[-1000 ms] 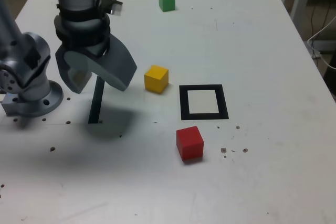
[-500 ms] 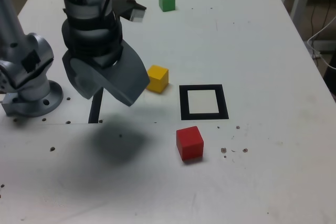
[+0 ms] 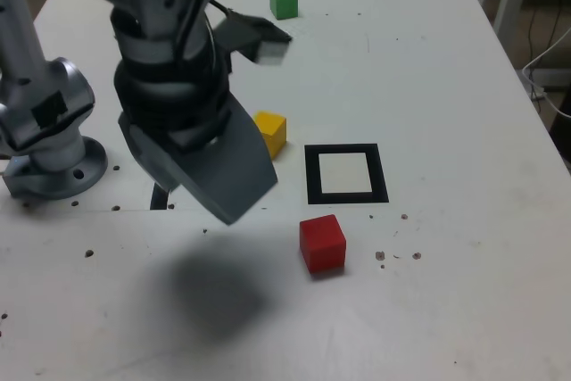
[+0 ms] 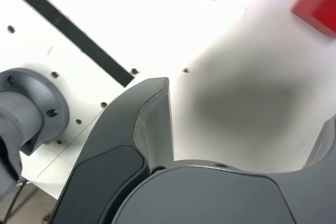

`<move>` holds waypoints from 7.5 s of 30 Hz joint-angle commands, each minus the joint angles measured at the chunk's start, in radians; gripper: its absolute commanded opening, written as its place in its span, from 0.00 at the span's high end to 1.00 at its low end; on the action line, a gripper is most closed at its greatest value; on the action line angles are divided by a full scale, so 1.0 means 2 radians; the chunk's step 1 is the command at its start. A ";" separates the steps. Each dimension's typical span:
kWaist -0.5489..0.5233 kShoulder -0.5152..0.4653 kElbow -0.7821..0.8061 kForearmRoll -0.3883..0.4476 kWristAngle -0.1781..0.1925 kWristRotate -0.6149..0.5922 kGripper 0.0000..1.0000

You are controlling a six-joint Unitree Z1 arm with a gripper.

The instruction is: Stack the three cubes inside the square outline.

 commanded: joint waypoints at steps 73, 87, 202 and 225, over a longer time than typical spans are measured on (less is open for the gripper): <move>0.079 0.150 -0.053 -0.114 0.048 0.221 0.26; 0.068 0.153 -0.048 -0.128 0.051 0.208 0.68; 0.331 0.037 -0.004 -0.106 0.009 -0.039 0.01; 0.344 0.003 0.098 -0.117 0.042 0.134 0.03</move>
